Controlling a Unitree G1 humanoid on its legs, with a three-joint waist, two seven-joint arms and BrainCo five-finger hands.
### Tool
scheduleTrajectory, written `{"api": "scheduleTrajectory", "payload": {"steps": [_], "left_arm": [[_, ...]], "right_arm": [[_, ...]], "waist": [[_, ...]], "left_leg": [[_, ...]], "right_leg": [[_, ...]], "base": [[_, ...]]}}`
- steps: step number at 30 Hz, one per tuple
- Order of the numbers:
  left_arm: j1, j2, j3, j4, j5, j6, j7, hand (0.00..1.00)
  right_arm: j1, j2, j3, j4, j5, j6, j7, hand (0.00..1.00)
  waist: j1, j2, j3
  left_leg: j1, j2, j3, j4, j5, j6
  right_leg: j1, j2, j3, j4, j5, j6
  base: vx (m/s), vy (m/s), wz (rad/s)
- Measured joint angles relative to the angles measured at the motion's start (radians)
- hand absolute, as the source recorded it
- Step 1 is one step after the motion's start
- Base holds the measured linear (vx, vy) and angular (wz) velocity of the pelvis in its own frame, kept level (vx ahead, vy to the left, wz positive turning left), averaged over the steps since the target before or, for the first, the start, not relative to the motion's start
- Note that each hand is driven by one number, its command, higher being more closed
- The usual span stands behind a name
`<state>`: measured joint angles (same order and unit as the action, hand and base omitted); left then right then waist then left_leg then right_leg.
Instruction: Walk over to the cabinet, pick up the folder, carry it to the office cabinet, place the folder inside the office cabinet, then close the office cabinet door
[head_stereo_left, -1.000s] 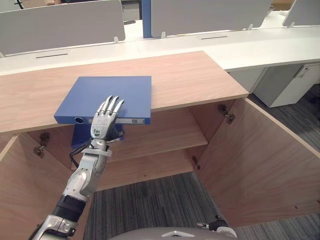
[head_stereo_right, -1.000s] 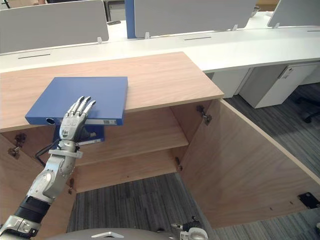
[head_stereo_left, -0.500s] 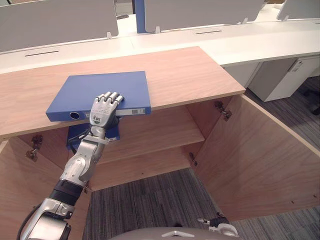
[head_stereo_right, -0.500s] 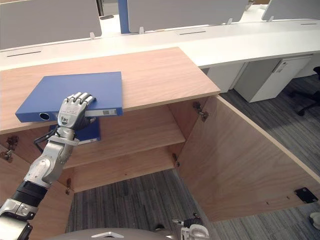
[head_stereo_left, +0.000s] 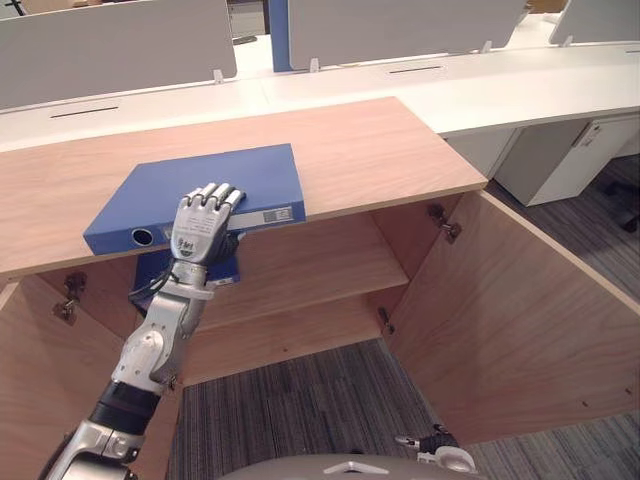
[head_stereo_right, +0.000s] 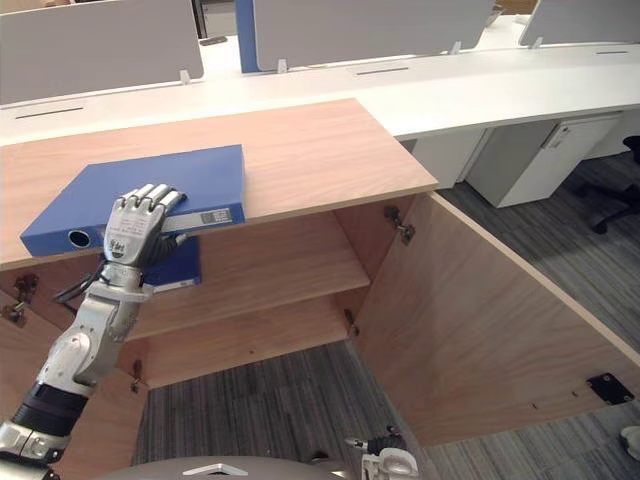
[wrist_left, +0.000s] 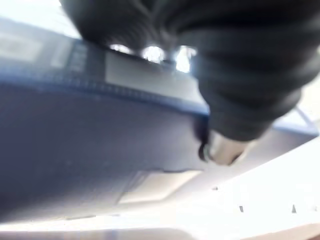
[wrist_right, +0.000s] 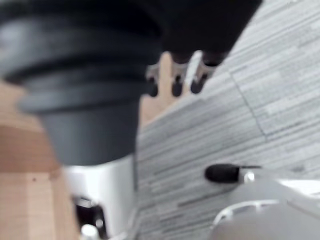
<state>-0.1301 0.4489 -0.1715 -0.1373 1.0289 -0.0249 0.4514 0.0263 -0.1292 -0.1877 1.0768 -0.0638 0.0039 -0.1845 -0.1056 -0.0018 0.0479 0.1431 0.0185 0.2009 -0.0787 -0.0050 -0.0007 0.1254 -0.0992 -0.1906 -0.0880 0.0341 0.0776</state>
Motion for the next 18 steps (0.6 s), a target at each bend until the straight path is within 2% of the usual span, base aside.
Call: {"api": "scheduleTrajectory", "payload": {"steps": [4, 7, 13, 15, 18], "left_arm": [[0.049, -0.014, 0.044, -0.083, -0.05, -0.009, 0.003, 1.0], [0.084, -0.057, 0.08, -0.152, -0.093, -0.017, 0.01, 1.0], [0.172, -0.126, 0.155, -0.315, -0.207, -0.037, 0.054, 1.0], [0.214, -0.2, 0.203, -0.4, -0.301, -0.052, 0.081, 1.0], [0.241, -0.239, 0.23, -0.456, -0.393, -0.075, 0.104, 1.0]], "right_arm": [[0.0, 0.001, 0.03, -0.003, 0.0, 0.0, -0.001, 0.0], [0.003, 0.001, 0.053, -0.014, 0.0, -0.003, -0.002, 0.0], [0.036, 0.009, 0.092, -0.144, 0.0, -0.026, -0.012, 0.0], [0.051, 0.028, 0.104, -0.256, 0.004, -0.042, -0.017, 0.0], [0.054, 0.048, 0.107, -0.322, 0.022, -0.059, -0.021, 0.0]], "waist": [[0.013, 0.0, 0.0], [0.03, -0.003, 0.001], [0.056, -0.002, 0.001], [0.058, -0.002, 0.001], [0.069, -0.002, 0.001]], "left_leg": [[0.005, 0.0, 0.0, 0.0, 0.0, 0.0], [0.011, 0.001, 0.005, 0.0, -0.003, -0.001], [0.01, 0.001, 0.006, 0.001, -0.004, -0.001], [0.01, 0.0, 0.006, 0.001, -0.003, 0.001], [0.01, 0.0, 0.006, 0.001, -0.003, 0.001]], "right_leg": [[0.005, 0.0, 0.0, 0.0, 0.0, 0.0], [0.009, 0.0, 0.014, 0.001, 0.0, 0.0], [0.009, -0.001, 0.017, 0.007, 0.0, 0.001], [0.012, 0.0, 0.017, 0.007, 0.0, 0.0], [0.012, 0.0, 0.017, 0.007, -0.001, 0.0]], "base": [[0.0, 0.0, 0.0], [-0.02, -0.013, -0.05], [0.0, 0.0, 0.0], [0.0, 0.0, 0.0], [0.0, 0.0, 0.0]]}}
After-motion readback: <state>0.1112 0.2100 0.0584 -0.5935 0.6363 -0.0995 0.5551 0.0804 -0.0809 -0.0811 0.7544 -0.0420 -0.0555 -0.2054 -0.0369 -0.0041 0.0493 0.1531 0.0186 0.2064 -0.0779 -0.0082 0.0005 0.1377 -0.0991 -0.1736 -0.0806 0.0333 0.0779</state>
